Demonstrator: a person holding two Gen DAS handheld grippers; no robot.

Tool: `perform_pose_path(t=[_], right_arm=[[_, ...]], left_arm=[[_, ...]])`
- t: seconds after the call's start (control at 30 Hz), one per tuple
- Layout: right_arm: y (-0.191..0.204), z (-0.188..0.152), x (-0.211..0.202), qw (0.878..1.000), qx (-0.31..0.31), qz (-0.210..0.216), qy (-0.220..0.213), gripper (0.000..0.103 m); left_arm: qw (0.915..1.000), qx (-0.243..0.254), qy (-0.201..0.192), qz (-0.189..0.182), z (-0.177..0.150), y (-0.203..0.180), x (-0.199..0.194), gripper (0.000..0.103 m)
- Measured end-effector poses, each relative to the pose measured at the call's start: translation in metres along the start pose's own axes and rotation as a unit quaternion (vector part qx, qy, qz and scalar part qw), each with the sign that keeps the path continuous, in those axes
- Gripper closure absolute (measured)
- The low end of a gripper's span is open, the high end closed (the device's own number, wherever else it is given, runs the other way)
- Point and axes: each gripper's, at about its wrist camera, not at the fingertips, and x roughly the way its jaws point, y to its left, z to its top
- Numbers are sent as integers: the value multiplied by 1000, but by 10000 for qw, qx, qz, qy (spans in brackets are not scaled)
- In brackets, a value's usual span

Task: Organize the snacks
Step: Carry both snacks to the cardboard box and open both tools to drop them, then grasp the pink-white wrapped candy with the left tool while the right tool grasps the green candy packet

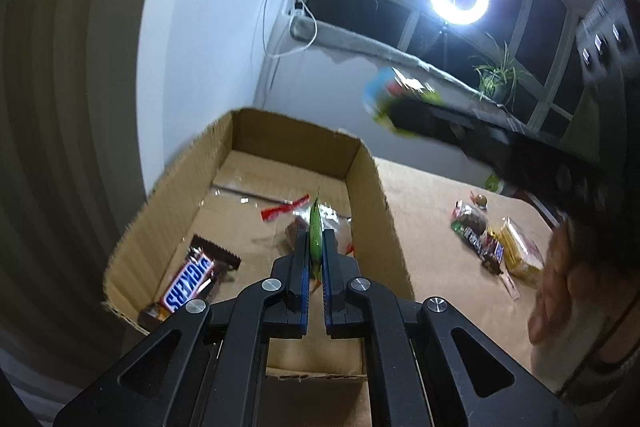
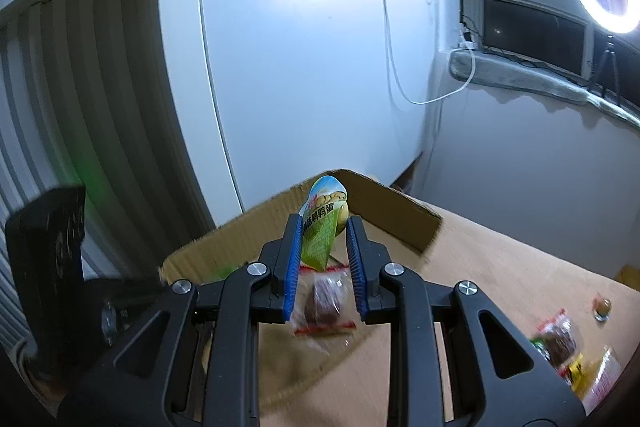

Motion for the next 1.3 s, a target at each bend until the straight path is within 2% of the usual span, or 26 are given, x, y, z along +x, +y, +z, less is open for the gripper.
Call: perform_pose_path(t=[0.07,0.13,0.17,0.2,0.23,0.27,0.3,0.5,0.77,0.9,1.03,1.3], right_arm=[[2,2,11,9999,-36,85,65,80],[7,2,26,9992,-143,229,311,79],[8,1,31,9989,-218,139,394,78],[8,0,32,9990,-211,35,392,70],[6,-2,29,9993,-153,19,350,58],[4,-5,22,9996,-85,53,268,51],[2,-7,16,9998,-50,33,196,43],[-9,-26,-27,9995,130,-277,-9,42],[-22,-70,-64,9968,281,-723,210,41],[-30,-90,-80,9946,532,-857,243,31],[-41,-112,-100,9928,726,-915,282,31],[-73,-156,-151,9855,934,-1384,296,31]], left_arm=[[10000,-50,54,2,-1,3,4,99],[9999,-128,75,23,-2,5,4,95],[9998,-167,77,53,-3,8,2,84],[9997,-219,43,129,-4,10,-1,60],[9995,-254,-5,205,-4,11,-6,45],[9991,-288,-81,291,-6,12,-11,24],[9985,-337,-223,378,-7,14,-18,22],[9964,-581,-457,423,-12,29,-41,22],[9945,-600,-588,624,-11,29,-56,22],[9953,-456,-622,592,-9,13,-56,22],[9972,-216,-534,475,-11,-12,-53,22],[9984,405,-367,139,-13,-79,-41,22]])
